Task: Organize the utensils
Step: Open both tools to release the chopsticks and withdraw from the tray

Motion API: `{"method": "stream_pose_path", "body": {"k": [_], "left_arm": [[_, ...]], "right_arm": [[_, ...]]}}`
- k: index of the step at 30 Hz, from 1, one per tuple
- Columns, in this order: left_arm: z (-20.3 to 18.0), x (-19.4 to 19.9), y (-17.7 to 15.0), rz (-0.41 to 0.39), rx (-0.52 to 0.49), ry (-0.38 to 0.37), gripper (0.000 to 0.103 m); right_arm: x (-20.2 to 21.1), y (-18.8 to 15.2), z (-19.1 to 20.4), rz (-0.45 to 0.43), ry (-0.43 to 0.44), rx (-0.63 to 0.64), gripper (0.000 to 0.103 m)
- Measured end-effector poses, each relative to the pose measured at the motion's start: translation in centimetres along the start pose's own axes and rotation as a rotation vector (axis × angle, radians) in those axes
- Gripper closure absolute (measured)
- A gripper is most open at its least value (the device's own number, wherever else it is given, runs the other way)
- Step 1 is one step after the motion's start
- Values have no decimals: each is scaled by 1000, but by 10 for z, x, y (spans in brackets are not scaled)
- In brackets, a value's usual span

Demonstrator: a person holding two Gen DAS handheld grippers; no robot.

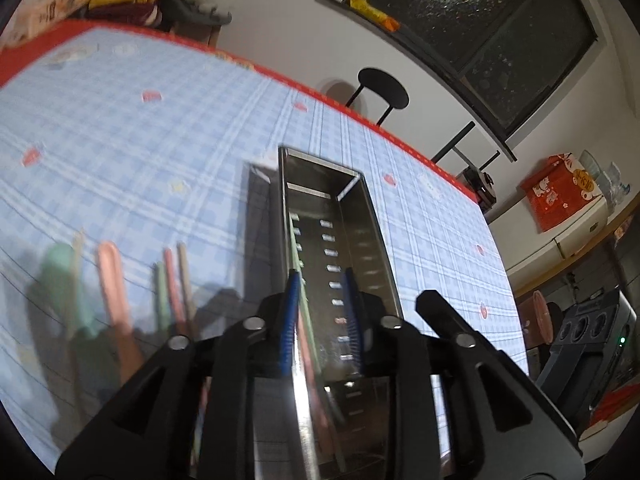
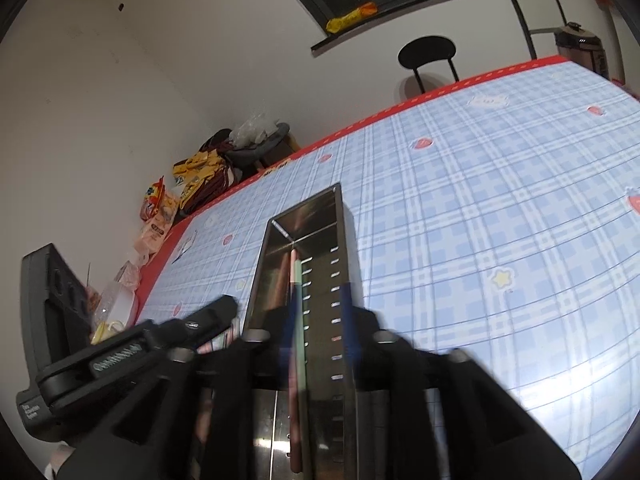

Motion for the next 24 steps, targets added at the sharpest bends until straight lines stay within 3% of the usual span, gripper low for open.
{"method": "stream_pose_path", "body": {"k": [1, 2, 4, 5, 7, 8, 11, 16, 20, 24], "left_arm": [[1, 7, 3, -18, -15, 8, 67], [1, 13, 5, -34, -31, 16, 64], [2, 24, 9, -61, -61, 30, 47], [3, 31, 11, -80, -86, 43, 43], [4, 43, 14, -110, -120, 74, 13], [7, 52, 15, -133, -138, 97, 7], [16, 73, 16, -180, -186, 153, 6], [38, 96, 11, -185, -252, 241, 6], [58, 119, -1, -187, -321, 263, 6], [79, 141, -19, -174, -397, 254, 6]], "right_arm": [[3, 1, 0, -10, -7, 2, 51], [5, 1, -1, -20, -15, 6, 47], [9, 2, -1, -39, -50, 15, 23], [11, 3, -1, -50, -68, 17, 17], [15, 4, 0, -78, -97, 29, 5], [16, 4, 1, -85, -110, 39, 5], [20, 3, 6, -118, -137, 84, 5], [24, -5, 22, -140, -155, 169, 6], [37, -11, 40, -193, -128, 230, 6], [52, -25, 55, -176, -100, 253, 6]]}}
Point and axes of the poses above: each gripper's, at about its wrist camera, not at the fingertips, and x roughly against the way its jaws point, z to its left, y to its top, the point moved 3 cm from there along -x, roughly the way its jaws point, and after that the axes turned 2 degrees about -z, right-handed, at the moved point
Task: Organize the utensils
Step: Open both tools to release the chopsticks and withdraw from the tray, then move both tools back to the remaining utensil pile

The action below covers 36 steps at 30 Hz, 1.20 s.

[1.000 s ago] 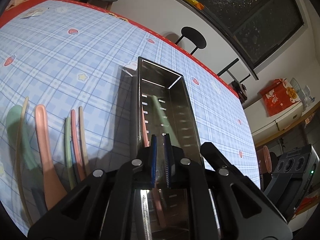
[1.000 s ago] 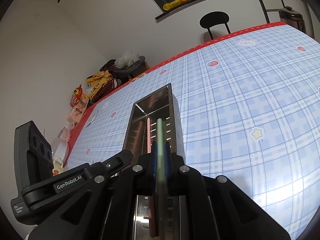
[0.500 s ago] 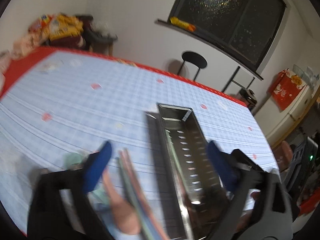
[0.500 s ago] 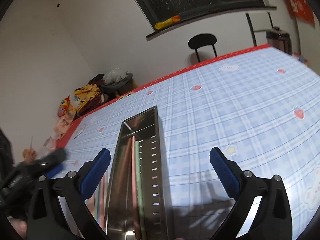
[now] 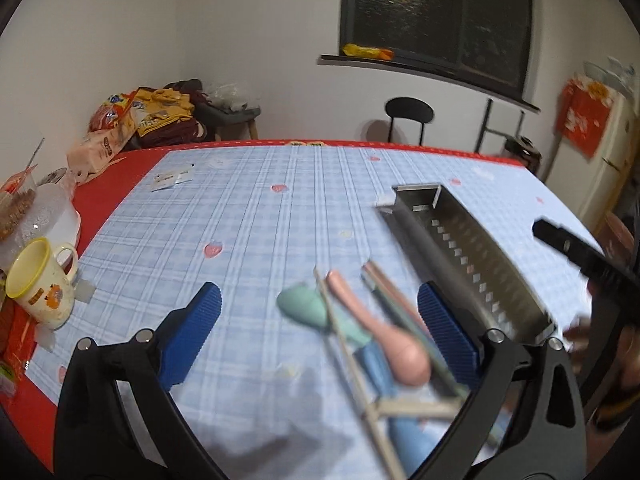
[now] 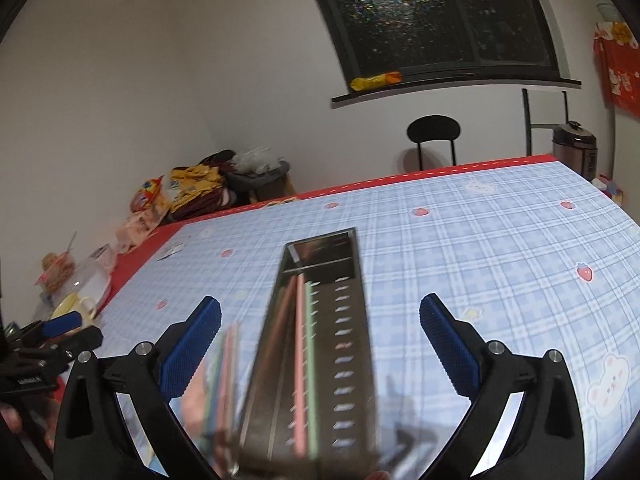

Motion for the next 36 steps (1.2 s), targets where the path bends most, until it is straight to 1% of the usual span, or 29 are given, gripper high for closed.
{"method": "stream_pose_path", "body": {"k": [2, 6, 8, 9, 12, 14, 16, 17, 18, 19, 20, 22, 25, 26, 28, 30, 34, 36], "left_arm": [[7, 6, -13, 11, -16, -36, 6], [16, 11, -35, 21, -39, -80, 6], [17, 11, -44, 24, -41, -106, 6], [18, 12, -48, 25, -39, -123, 6], [20, 11, -56, 31, -43, -170, 6], [22, 10, -58, 27, -52, -183, 6], [24, 9, -59, 22, -45, -194, 7], [27, 9, -58, 19, -33, -207, 7], [30, 9, -58, 18, -20, -218, 9], [34, 8, -59, 19, -7, -230, 12], [35, 7, -59, 23, -1, -236, 14], [38, 5, -61, 37, 1, -244, 28], [41, 3, -63, 45, -3, -246, 33], [42, 2, -64, 47, -3, -248, 37], [43, 1, -65, 51, 1, -253, 44], [46, -1, -67, 60, 17, -270, 47], [47, -9, -70, 85, 42, -301, 53], [44, -13, -71, 103, 49, -324, 53]], "right_arm": [[8, -7, 8, 17, 3, 21, 6], [13, -30, 24, 142, 36, 50, 6], [16, -39, 28, 177, 30, 50, 5], [18, -43, 31, 194, 37, 55, 5], [25, -48, 39, 204, 61, 64, 7], [27, -49, 47, 216, 94, 69, 18], [25, -48, 59, 233, 101, 94, 40], [24, -49, 65, 242, 101, 114, 43], [21, -50, 70, 252, 105, 134, 52], [18, -52, 78, 269, 113, 158, 62], [14, -55, 84, 287, 117, 178, 66], [5, -63, 98, 332, 106, 233, 81], [-7, -74, 117, 379, 83, 316, 91], [-10, -78, 122, 390, 69, 344, 92], [-17, -85, 129, 413, 36, 401, 92], [-24, -89, 132, 435, 10, 432, 92], [-33, -91, 132, 459, -21, 449, 92], [-35, -93, 131, 470, -24, 449, 92]]}}
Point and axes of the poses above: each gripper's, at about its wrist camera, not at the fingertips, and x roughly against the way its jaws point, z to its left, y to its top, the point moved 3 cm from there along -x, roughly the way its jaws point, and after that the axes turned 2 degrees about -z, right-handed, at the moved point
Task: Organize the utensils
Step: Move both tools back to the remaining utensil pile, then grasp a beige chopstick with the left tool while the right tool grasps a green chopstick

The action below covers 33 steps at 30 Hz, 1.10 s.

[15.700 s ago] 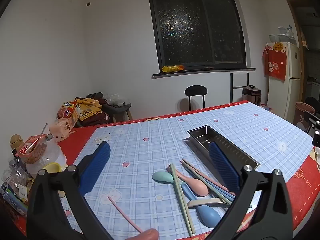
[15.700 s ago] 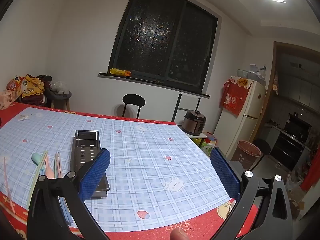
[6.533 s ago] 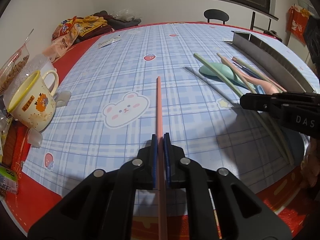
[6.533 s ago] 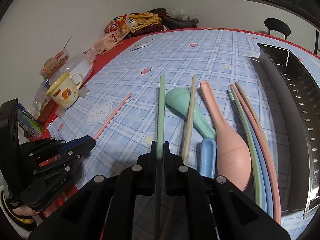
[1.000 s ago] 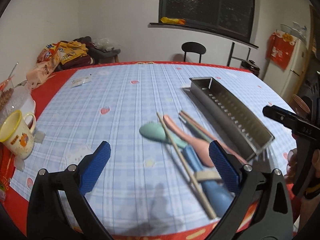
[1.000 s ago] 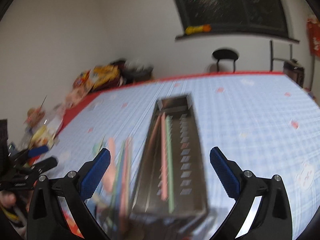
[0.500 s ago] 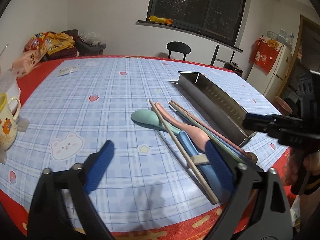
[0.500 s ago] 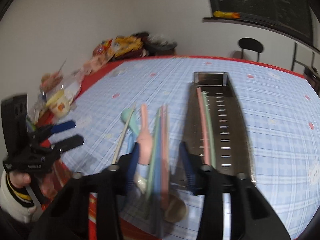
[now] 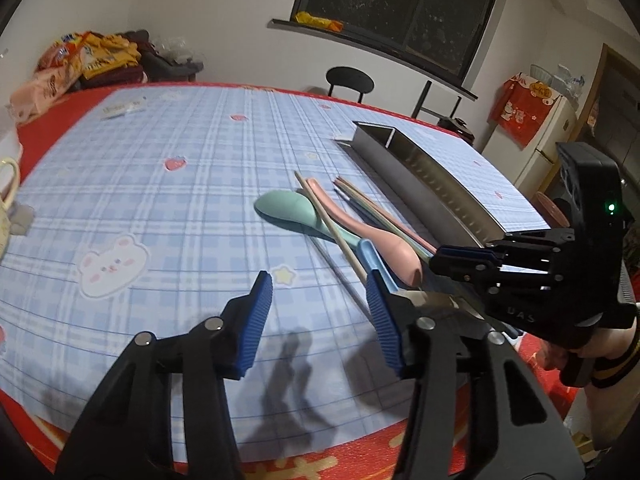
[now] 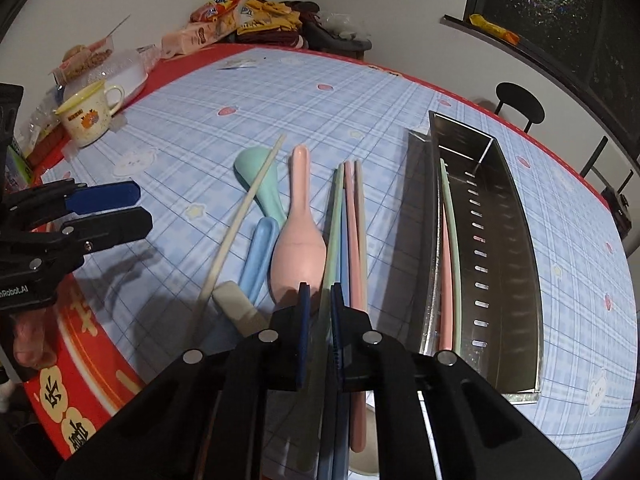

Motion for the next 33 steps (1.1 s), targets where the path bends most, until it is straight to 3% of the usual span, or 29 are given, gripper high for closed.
{"method": "stream_pose_path", "body": {"k": [5, 16, 23, 33], "left_arm": [[-5, -8, 2, 26, 6, -36, 54], [-8, -42, 4, 147, 52, -90, 70], [-25, -66, 7, 208, -4, -60, 73], [-34, -79, 14, 217, -80, 19, 81]], "right_arm": [[-4, -1, 1, 15, -5, -2, 92], [-6, 1, 2, 23, 0, -3, 92], [-6, 0, 0, 13, 20, -23, 92], [-5, -1, 0, 11, 31, -30, 92]]}}
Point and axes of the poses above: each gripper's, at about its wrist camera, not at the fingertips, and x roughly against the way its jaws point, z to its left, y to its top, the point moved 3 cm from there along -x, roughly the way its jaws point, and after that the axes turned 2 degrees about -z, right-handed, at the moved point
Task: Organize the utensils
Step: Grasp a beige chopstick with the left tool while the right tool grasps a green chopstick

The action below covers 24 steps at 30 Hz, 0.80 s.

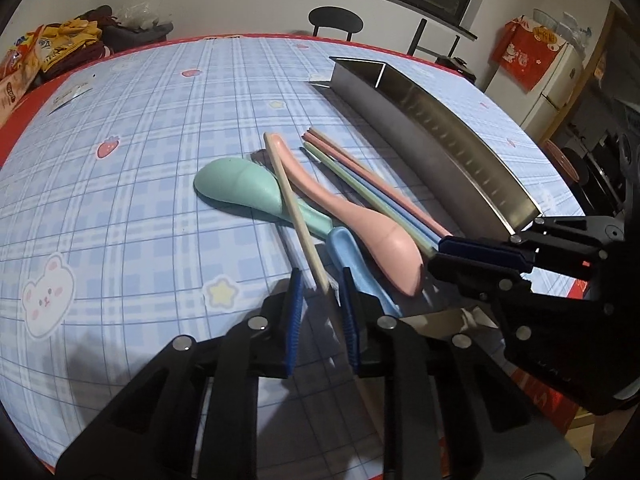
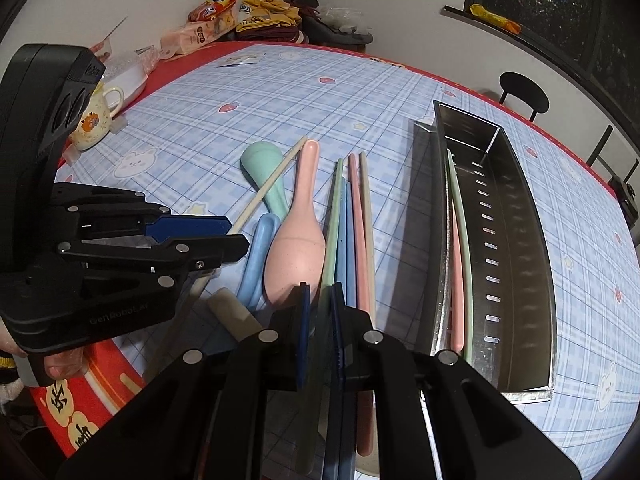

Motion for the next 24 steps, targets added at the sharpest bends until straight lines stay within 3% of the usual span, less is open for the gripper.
{"method": "stream_pose_path", "body": {"k": [5, 8, 11, 18, 24], "left_arm": [[-2, -1, -1, -6, -34, 26, 82], [0, 1, -4, -16, -53, 49, 90], [15, 4, -7, -26, 11, -1, 93], [37, 19, -18, -67, 91, -26, 93], [52, 30, -24, -135, 180, -91, 93]], "right_arm": [[0, 0, 1, 4, -6, 3, 92], [0, 1, 3, 11, -10, 10, 92], [-2, 2, 3, 22, -4, 16, 92], [-15, 4, 6, 106, 7, 46, 92], [-16, 3, 2, 109, 24, 8, 94]]}}
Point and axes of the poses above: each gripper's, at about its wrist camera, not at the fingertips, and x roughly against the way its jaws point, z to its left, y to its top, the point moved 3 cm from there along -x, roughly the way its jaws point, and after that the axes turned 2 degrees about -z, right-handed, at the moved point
